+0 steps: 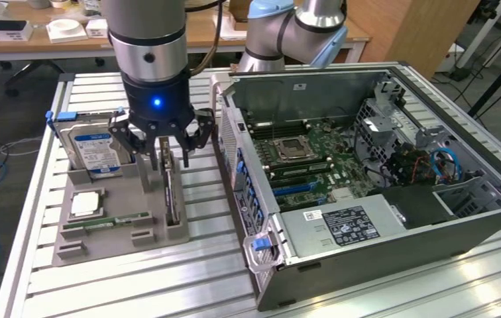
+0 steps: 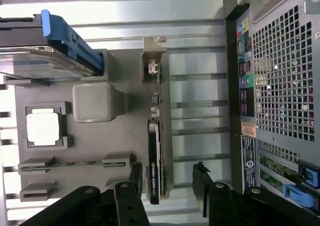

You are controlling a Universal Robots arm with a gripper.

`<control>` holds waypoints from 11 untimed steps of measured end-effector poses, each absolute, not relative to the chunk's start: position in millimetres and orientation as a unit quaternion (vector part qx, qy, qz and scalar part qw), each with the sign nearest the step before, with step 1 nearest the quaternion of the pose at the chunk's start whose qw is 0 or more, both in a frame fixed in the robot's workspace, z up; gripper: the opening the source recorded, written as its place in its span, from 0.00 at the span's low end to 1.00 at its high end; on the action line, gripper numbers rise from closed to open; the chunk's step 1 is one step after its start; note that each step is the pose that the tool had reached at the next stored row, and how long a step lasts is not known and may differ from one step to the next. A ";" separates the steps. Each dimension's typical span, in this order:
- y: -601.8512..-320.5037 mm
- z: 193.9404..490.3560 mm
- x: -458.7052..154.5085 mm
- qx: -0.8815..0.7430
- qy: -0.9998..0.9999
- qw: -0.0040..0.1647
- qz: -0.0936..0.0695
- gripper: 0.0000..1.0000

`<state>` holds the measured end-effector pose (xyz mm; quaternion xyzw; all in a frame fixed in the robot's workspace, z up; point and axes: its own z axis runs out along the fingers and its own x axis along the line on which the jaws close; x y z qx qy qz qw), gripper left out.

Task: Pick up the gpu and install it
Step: 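Pick up the gpu and move the gpu toward the slot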

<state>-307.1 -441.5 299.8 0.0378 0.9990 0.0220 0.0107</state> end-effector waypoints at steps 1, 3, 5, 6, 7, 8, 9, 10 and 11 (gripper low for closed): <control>-441.5 298.4 -307.1 0.038 0.999 0.011 0.022 0.53; -441.6 295.5 -307.0 0.038 0.999 0.011 0.022 0.53; -441.6 292.8 -307.0 0.038 0.999 0.011 0.022 0.53; -441.6 291.4 -307.0 0.038 0.999 0.011 0.022 0.53; -441.6 290.0 -307.0 0.038 0.999 0.011 0.022 0.53; -441.6 288.6 -307.0 0.038 0.999 0.011 0.022 0.53; -441.6 287.2 -307.0 0.038 0.999 0.011 0.022 0.53; -441.6 285.7 -307.0 0.038 0.999 0.011 0.022 0.53; -441.6 284.1 -307.0 0.038 0.999 0.011 0.022 0.53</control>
